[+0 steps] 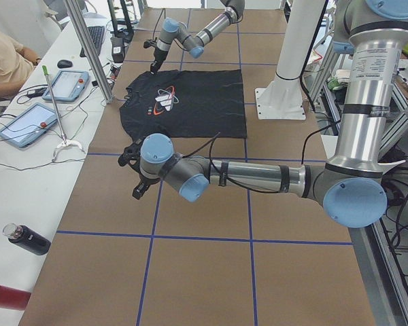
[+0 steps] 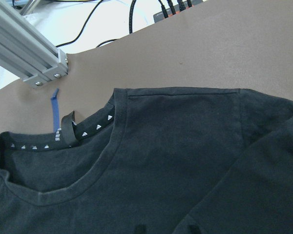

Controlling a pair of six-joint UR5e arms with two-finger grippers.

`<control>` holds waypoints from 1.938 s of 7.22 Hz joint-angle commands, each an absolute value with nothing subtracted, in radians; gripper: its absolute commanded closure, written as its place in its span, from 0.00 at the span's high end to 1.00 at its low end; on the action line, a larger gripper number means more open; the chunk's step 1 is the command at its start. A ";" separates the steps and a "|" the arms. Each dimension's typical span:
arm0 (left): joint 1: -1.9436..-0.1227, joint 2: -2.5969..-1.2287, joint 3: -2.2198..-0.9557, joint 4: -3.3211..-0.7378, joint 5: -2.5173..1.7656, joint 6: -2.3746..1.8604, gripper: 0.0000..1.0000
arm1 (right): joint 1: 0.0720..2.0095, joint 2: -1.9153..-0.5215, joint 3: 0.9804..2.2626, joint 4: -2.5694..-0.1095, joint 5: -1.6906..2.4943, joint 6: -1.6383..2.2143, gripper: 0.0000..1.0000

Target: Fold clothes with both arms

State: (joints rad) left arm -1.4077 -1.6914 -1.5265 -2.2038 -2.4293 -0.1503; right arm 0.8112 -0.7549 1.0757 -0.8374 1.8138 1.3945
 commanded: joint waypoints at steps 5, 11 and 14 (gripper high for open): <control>-1.095 -2.078 -1.225 -2.301 -2.218 -0.506 0.99 | 0.804 -1.161 1.722 -1.040 1.939 1.460 1.00; -1.005 -2.196 -0.915 -2.588 -2.181 -0.655 0.60 | 0.802 -1.213 1.767 -1.042 1.933 1.462 1.00; -1.003 -2.232 -0.859 -2.591 -2.181 -0.655 0.55 | 0.799 -1.210 1.761 -1.042 1.930 1.460 1.00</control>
State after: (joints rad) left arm -1.0045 -2.2204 -0.8763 -2.5904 -2.1814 -0.6544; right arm 0.8000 -1.2119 1.7630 -1.0416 1.9305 1.4609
